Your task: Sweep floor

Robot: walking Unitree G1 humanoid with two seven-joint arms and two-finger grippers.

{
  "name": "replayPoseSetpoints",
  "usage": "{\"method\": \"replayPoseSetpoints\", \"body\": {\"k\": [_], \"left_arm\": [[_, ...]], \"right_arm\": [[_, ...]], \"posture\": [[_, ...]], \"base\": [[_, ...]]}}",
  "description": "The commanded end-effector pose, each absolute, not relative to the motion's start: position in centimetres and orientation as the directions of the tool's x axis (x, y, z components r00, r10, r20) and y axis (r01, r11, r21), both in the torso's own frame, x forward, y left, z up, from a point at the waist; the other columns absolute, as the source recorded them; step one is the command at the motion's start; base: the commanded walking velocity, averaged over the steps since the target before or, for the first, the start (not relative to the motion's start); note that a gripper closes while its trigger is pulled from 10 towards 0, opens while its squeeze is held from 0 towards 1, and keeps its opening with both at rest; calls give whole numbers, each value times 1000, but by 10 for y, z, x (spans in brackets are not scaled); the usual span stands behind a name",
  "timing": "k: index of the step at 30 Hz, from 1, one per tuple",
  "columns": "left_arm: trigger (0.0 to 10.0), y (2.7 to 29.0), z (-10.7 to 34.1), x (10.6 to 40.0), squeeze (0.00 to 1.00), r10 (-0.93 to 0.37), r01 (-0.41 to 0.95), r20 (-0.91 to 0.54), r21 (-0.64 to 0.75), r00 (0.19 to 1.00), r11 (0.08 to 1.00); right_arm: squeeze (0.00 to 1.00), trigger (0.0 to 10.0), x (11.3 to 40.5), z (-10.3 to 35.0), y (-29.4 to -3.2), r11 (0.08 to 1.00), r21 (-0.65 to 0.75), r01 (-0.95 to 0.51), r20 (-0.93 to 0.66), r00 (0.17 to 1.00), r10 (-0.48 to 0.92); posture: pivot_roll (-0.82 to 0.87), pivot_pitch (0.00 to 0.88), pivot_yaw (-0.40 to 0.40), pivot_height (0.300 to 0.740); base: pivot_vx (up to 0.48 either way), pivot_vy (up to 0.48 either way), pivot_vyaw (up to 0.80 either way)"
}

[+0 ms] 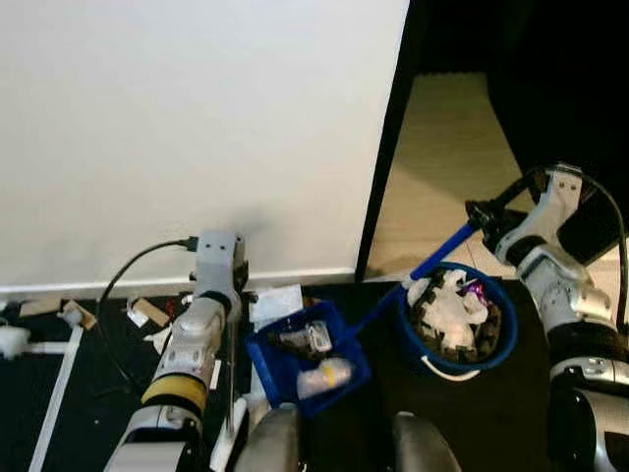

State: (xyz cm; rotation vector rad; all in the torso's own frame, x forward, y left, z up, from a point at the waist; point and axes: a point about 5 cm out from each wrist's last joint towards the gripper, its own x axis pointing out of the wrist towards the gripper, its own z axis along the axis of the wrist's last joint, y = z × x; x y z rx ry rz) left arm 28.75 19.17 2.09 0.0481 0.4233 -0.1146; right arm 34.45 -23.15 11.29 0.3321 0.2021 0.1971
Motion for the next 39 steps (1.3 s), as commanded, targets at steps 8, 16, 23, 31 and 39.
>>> {"method": "replayPoseSetpoints", "body": {"k": [8, 16, 23, 31, 39], "left_arm": [[10000, 183, 12, 283, 0, -129, 142, -446, -5, 885, 990], [10000, 180, 17, 288, 0, -146, 165, -438, 5, 887, 986], [10000, 173, 22, 293, 0, -192, 206, -420, -12, 887, 978], [10000, 169, 23, 293, 0, -221, 237, -415, -12, 883, 971], [10000, 164, 18, 290, 0, -230, 239, -427, -32, 875, 970]], "right_arm": [[0, 10000, 361, 162, -233, 885, 411, -217, -9, 970, 242], [0, 10000, 372, 206, -251, 872, 433, -226, 96, 974, 205], [0, 10000, 373, 272, -294, 895, 404, -190, 213, 971, 110], [0, 10000, 359, 293, -330, 948, 309, -81, 188, 982, 22], [0, 10000, 341, 295, -367, 960, 275, 49, 136, 987, -90]], "posture": [[36, 30, -3, 740], [16, 53, 3, 740], [7, 35, 2, 740], [-5, 14, -3, 740], [-21, 36, 7, 740]], "base": [[0, 0, 0], [0, 0, 0], [0, 0, 0], [0, 0, 0], [0, 0, 0]]}}
